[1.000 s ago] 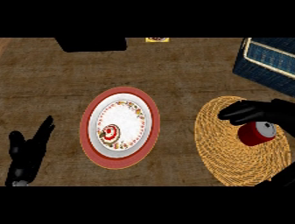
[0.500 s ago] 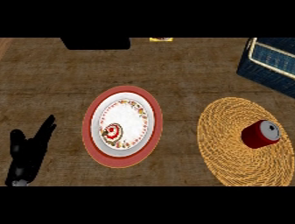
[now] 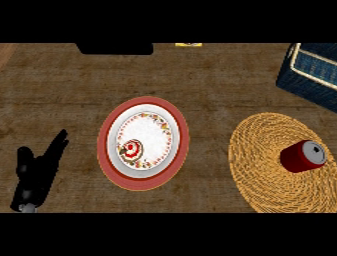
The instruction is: Pick the can from the placemat and place it in the basket
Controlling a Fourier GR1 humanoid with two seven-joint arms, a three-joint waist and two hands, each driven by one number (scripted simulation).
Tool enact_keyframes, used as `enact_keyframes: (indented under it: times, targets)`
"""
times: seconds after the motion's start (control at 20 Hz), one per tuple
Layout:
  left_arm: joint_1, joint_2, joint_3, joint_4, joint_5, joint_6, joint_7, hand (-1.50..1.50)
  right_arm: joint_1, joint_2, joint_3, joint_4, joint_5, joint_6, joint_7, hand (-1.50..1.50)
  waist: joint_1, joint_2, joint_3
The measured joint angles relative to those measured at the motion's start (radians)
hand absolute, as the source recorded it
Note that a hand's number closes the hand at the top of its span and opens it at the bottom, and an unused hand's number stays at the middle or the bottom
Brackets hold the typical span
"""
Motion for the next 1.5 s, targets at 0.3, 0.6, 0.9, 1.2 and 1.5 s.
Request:
enact_keyframes:
  times: [0.3, 0.6, 0.9, 1.2, 1.5]
  targets:
    - [-0.021, -0.013, 0.0, 0.016, -0.007, -0.01, 0.014, 0.0, 0.01, -0.056, 0.056, 0.03, 0.102, -0.041, -0.085, -1.5, 0.006, 0.003, 0.001]
    - [0.012, -0.014, 0.007, -0.004, -0.015, -0.014, 0.005, 0.0, 0.069, -0.043, 0.118, 0.039, 0.155, -0.123, -0.165, -1.5, 0.003, -0.002, 0.002]
    - [0.01, -0.016, 0.015, -0.004, -0.018, -0.027, 0.022, 0.0, 0.118, 0.003, 0.186, 0.039, 0.197, -0.204, -0.223, -1.5, -0.003, -0.004, 0.002]
    - [0.018, -0.035, 0.021, -0.005, -0.036, -0.02, 0.012, 0.0, 0.149, 0.072, 0.266, 0.045, 0.278, -0.278, -0.263, -1.5, -0.002, -0.005, 0.003]
    - [0.023, -0.046, 0.027, -0.017, -0.052, -0.017, 0.029, 0.0, 0.161, 0.14, 0.355, 0.07, 0.406, -0.339, -0.289, -1.5, -0.003, -0.006, 0.002]
